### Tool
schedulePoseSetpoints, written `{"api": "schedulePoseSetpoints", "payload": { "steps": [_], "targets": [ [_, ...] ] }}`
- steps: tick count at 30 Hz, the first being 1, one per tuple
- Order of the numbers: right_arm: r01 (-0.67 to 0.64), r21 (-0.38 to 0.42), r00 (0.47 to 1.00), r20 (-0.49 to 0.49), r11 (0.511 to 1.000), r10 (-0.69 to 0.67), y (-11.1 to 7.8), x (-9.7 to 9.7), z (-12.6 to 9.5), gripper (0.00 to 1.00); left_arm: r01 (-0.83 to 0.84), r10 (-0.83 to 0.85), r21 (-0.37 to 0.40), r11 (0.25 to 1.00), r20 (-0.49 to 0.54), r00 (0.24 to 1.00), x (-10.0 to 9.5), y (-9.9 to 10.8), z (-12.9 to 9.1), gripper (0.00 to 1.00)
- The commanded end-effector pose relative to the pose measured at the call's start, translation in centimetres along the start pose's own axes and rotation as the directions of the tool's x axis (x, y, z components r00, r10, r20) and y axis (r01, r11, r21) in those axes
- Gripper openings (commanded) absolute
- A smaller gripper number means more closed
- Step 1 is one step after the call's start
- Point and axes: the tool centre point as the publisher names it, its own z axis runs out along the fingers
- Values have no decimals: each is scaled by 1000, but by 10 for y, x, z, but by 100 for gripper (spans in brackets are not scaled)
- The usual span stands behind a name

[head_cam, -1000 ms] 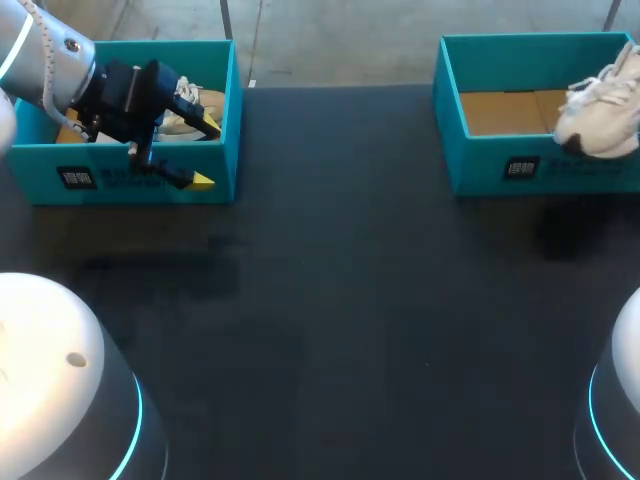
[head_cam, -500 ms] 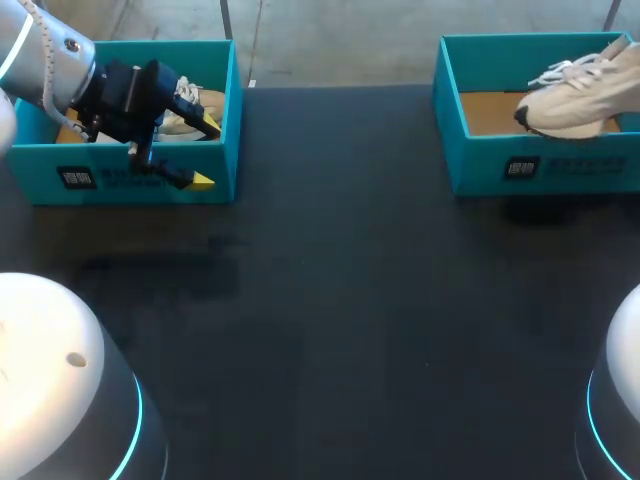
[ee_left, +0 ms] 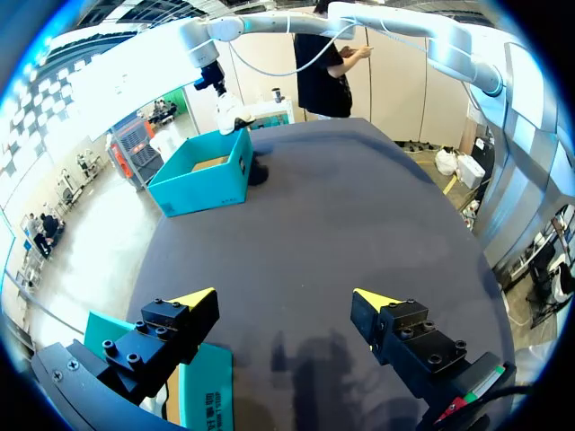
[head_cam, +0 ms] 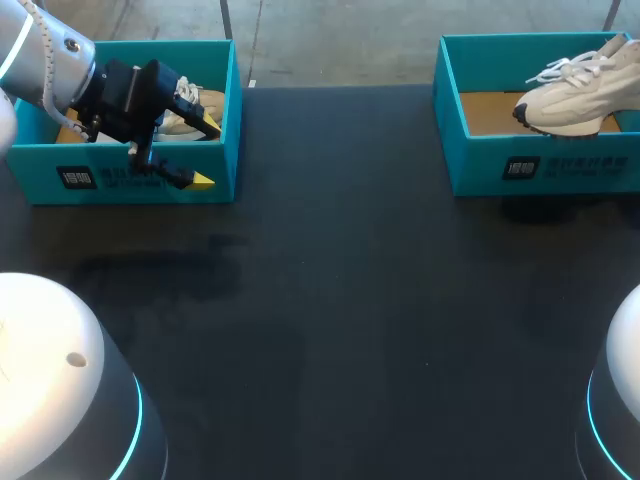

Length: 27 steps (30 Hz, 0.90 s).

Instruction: Take the shoe out of the shoebox, open the shoe tongue, remove and reinsert the insole, then place the shoe into the shoebox

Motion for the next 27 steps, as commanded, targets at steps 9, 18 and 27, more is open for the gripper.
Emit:
{"api": "schedulePoseSetpoints", "payload": {
  "steps": [9,18,27],
  "targets": [
    [-242,-25,970,-43,970,241,9,3,6,0,0,0,-3,1000,0,1000,0,0,0,100],
    [-376,-70,926,-73,924,371,11,6,12,0,0,0,-3,1000,0,1000,0,0,0,100],
    [-398,-128,917,-34,909,397,16,12,24,0,0,0,-3,1000,0,1000,0,0,0,100]
  ]
}}
